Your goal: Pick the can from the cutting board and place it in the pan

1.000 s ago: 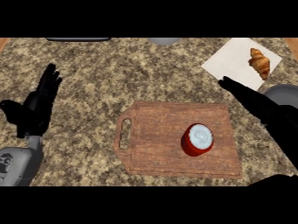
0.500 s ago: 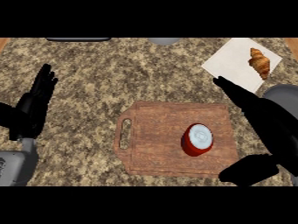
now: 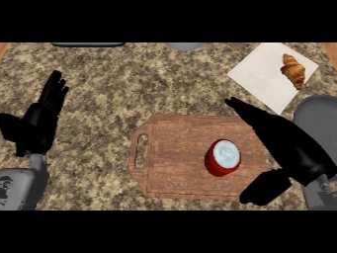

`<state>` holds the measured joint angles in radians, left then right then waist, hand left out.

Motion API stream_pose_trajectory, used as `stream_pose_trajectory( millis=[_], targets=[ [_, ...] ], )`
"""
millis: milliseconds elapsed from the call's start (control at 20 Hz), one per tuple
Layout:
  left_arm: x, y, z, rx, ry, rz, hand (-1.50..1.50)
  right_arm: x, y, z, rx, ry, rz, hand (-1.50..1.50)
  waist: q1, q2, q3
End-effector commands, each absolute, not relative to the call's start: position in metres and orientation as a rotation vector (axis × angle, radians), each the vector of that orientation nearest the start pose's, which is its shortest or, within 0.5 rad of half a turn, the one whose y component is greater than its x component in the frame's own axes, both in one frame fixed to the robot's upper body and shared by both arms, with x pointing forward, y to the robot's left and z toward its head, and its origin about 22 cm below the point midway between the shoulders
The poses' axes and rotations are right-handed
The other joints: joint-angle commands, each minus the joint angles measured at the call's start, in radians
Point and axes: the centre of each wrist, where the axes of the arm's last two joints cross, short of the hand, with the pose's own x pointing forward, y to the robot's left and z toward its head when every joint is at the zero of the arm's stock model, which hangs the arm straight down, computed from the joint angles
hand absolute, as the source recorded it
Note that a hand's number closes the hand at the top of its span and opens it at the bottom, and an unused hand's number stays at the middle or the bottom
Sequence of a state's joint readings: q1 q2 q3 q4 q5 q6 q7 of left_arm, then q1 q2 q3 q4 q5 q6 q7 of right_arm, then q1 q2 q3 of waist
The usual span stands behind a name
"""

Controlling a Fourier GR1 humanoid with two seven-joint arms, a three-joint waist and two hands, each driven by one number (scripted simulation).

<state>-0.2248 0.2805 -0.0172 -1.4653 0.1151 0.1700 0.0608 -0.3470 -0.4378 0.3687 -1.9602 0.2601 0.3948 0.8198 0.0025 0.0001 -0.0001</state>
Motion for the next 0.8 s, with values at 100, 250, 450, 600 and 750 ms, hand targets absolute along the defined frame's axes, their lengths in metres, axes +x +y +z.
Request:
stream_pose_trajectory(
  millis=[100,250,450,600,750],
  targets=[
    [0.273,0.277,0.045,0.194,-1.621,-0.056,0.00,0.261,-0.173,0.165,-0.480,-1.198,1.162,-1.50,0.004,-0.001,0.000],
    [0.307,0.277,0.066,0.217,-1.616,-0.029,0.00,0.259,-0.169,0.158,-0.482,-1.178,1.178,-1.50,-0.003,0.000,0.000],
    [0.290,0.298,0.057,0.206,-1.616,-0.043,0.00,0.242,-0.151,0.129,-0.564,-1.079,1.265,-1.50,0.000,-0.001,0.000],
    [0.293,0.275,0.043,0.188,-1.621,-0.058,0.00,0.270,-0.146,0.126,-0.580,-1.038,1.298,-1.50,0.003,0.001,0.000],
    [0.282,0.279,0.052,0.205,-1.624,-0.043,0.00,0.259,-0.162,0.128,-0.604,-0.995,1.326,-1.50,0.002,-0.001,0.000]
  ],
)
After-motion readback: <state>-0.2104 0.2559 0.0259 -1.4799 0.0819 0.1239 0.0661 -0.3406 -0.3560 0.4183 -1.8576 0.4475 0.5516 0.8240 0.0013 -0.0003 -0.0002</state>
